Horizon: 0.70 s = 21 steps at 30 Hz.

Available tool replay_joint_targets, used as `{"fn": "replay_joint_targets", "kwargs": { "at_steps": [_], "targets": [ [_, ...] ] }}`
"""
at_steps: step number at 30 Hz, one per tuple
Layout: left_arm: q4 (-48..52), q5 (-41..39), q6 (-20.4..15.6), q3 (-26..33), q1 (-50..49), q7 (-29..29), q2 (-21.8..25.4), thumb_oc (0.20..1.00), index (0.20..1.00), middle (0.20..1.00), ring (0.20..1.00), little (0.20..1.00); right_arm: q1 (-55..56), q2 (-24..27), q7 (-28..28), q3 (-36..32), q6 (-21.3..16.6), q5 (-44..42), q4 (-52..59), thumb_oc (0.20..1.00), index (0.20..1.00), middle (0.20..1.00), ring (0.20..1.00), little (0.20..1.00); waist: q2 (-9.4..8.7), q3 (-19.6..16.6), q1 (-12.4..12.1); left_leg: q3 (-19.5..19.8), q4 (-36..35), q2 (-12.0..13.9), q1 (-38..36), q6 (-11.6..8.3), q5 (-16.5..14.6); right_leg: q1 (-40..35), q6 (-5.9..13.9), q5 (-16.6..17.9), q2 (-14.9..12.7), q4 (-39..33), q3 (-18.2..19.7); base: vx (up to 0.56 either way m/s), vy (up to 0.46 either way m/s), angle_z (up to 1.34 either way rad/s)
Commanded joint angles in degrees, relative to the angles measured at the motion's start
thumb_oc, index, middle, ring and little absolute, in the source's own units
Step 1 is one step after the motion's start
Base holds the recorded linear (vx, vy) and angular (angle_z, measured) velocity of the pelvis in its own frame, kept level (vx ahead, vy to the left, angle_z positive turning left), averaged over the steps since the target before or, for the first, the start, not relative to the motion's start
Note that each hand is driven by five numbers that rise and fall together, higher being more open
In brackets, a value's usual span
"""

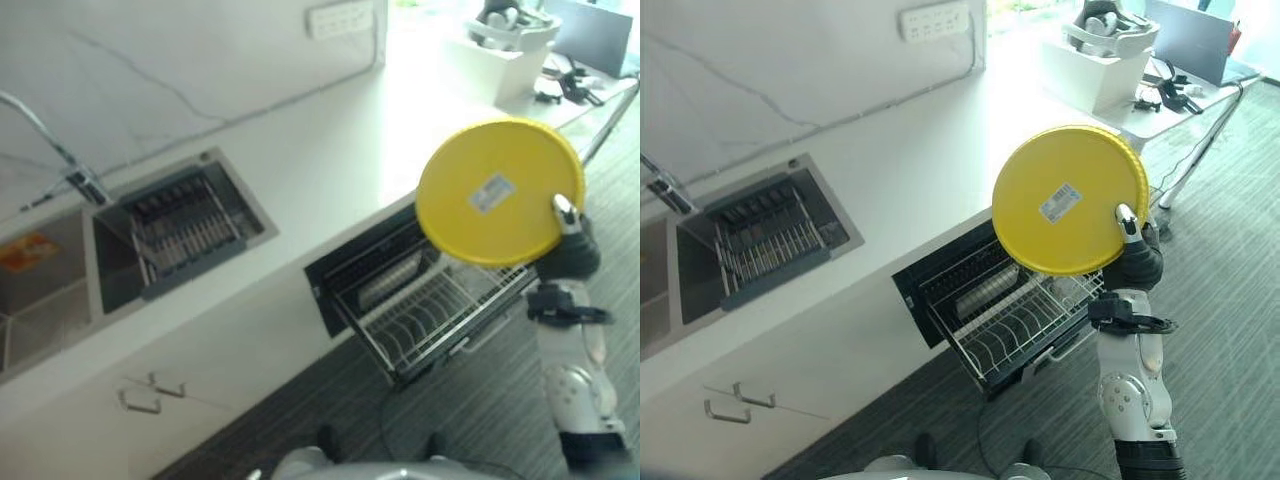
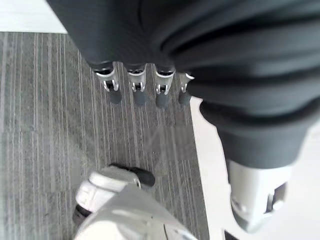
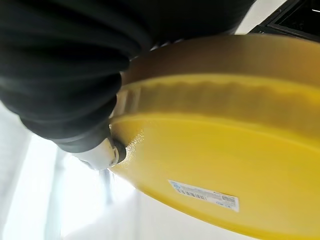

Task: Place the dishes in the dishwasher.

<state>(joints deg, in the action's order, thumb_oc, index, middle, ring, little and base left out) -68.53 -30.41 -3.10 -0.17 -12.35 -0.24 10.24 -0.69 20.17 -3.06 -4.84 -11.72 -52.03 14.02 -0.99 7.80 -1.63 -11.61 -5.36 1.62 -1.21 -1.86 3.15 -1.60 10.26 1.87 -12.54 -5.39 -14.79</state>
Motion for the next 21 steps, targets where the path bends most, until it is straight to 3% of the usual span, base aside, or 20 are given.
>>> {"fn": "replay_joint_targets", "kwargs": {
  "at_steps": [1, 7, 12, 13, 15, 17, 20, 21],
  "targets": [
    [-2.52, -0.79, -2.17, -0.17, 4.09, -0.04, 1.11, 1.000, 1.000, 1.000, 1.000, 1.000, -6.19, 0.75, 1.44, -3.20, -3.16, 1.48, 5.21, 0.200, 0.200, 0.200, 0.200, 0.200, -0.22, -0.76, 0.15, -0.72, 0.36, 2.27, -1.71, -2.64, -4.47, -4.21, -2.34, -2.58, 4.92, 0.47, -2.53, 0.18, 0.205, -0.30],
    [-3.10, -0.83, -2.55, -0.21, 4.64, -0.16, 1.23, 1.000, 1.000, 1.000, 1.000, 1.000, -5.63, 0.73, -3.55, -4.63, -6.32, 5.40, 5.73, 0.200, 0.200, 0.200, 0.200, 0.200, -2.00, -1.09, 0.42, -0.95, 0.36, 1.06, -3.52, -0.85, -6.38, -4.08, -1.40, -1.99, 4.00, 1.94, -2.54, 0.13, 0.151, -0.06],
    [-3.51, -0.79, -2.97, -0.89, 4.53, -0.10, 1.14, 1.000, 1.000, 1.000, 1.000, 1.000, -6.20, 1.49, -11.13, -4.33, -10.56, 19.79, 5.30, 0.200, 0.200, 0.200, 0.200, 0.200, -3.03, -0.30, -0.40, 0.00, 0.36, 0.24, -3.25, 0.78, -7.33, -2.02, -0.32, -1.70, 3.40, 4.38, -2.13, 0.06, 0.121, -0.03],
    [-3.59, -0.01, -2.99, -0.66, 4.43, -0.13, 1.31, 1.000, 1.000, 1.000, 1.000, 1.000, -6.13, 2.69, -14.89, -4.49, -12.24, 27.99, 4.77, 0.200, 0.200, 0.200, 0.200, 0.200, -3.24, -0.01, -0.76, 0.63, 0.36, 0.11, -3.00, 1.28, -7.49, -1.35, -0.15, -2.16, 3.59, 5.85, -2.02, 0.04, 0.103, -0.02],
    [-3.93, 1.66, -3.09, -0.20, 4.31, -0.19, 1.64, 1.000, 1.000, 1.000, 1.000, 1.000, -5.78, 4.55, -19.25, -4.85, -13.92, 36.63, 3.99, 0.200, 0.200, 0.200, 0.200, 0.200, -3.45, 0.21, -1.08, 1.26, 0.36, 0.17, -2.49, 1.79, -7.36, -0.80, -0.48, -3.65, 4.38, 8.34, -1.75, 0.01, 0.083, -0.05],
    [-4.12, 3.95, -3.58, 0.34, 4.07, -0.32, 2.18, 1.000, 1.000, 1.000, 1.000, 1.000, -4.64, 7.68, -26.72, -5.07, -15.85, 51.30, 3.27, 0.200, 0.200, 0.200, 0.200, 0.200, -3.86, 0.91, -1.02, 2.86, 0.60, -0.28, -1.36, 2.74, -6.99, 1.17, -0.48, -4.97, 5.81, 15.99, 1.08, -0.05, 0.059, -0.14],
    [-4.07, 5.56, -4.14, 1.29, 5.31, 0.27, 2.83, 1.000, 1.000, 1.000, 1.000, 1.000, -3.31, 11.77, -37.12, -5.47, -17.97, 72.29, 2.28, 0.200, 0.200, 0.200, 0.200, 0.200, -4.05, 1.22, -0.68, 4.98, 0.84, -0.34, 0.01, 2.66, -6.45, 2.19, -0.51, -3.82, 4.66, 14.26, 4.68, -0.07, -0.151, -0.16],
    [-2.55, 6.21, -1.52, 3.38, 7.75, 0.97, 4.72, 1.000, 1.000, 1.000, 1.000, 1.000, -2.52, 19.03, -51.45, -4.97, -14.48, 102.91, 2.06, 0.200, 0.200, 0.200, 0.200, 0.200, -4.17, 1.05, -0.63, 6.15, 0.65, 0.19, -0.22, 1.66, -7.34, 2.20, 0.99, 0.01, 0.87, 8.37, 5.70, -0.07, -0.551, 0.53]
  ]
}}
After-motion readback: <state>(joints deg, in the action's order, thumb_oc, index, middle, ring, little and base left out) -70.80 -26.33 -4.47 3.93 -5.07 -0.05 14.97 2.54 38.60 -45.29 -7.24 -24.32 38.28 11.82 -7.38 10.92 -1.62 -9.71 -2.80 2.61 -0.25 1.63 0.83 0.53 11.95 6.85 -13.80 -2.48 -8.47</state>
